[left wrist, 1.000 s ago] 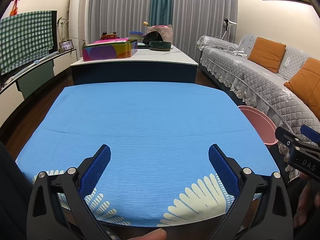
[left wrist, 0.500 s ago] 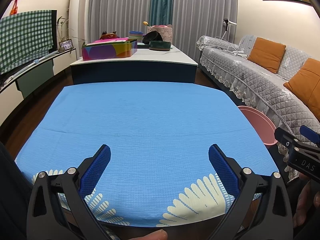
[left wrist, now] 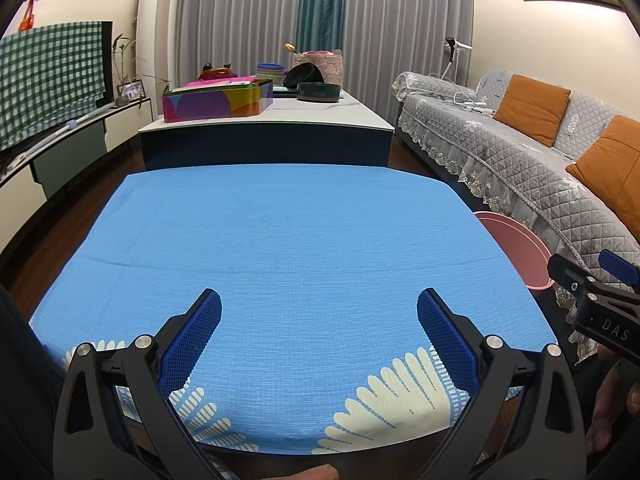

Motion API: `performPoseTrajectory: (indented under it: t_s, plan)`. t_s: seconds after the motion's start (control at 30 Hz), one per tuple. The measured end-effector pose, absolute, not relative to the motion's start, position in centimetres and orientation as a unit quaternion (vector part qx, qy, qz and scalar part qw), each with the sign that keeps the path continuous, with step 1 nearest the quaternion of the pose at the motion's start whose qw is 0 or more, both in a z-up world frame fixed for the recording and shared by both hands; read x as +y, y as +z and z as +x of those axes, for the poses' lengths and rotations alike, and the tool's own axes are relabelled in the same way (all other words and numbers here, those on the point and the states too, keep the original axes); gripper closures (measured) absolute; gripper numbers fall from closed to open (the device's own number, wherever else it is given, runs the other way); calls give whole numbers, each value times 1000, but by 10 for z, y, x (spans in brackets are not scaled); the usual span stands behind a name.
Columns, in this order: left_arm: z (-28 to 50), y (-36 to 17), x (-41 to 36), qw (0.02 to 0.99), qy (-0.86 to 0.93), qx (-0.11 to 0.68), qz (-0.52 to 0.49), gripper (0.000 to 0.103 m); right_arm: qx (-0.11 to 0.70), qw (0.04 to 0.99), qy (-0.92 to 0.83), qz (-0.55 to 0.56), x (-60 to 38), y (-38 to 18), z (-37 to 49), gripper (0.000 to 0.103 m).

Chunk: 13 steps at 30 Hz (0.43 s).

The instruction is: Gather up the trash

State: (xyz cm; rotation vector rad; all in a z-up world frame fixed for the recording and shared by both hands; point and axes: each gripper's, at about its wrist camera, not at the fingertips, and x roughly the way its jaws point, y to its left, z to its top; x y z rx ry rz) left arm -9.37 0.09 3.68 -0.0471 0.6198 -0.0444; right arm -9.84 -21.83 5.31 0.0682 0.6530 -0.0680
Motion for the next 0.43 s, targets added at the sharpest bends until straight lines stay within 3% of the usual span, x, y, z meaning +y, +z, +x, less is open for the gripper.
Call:
performPoseTrajectory:
  t_s: [0.43]
  plan:
    - [-89,38,0,951,-18,306,-28,8,322,946,-32,30,-218,53,-99,5]
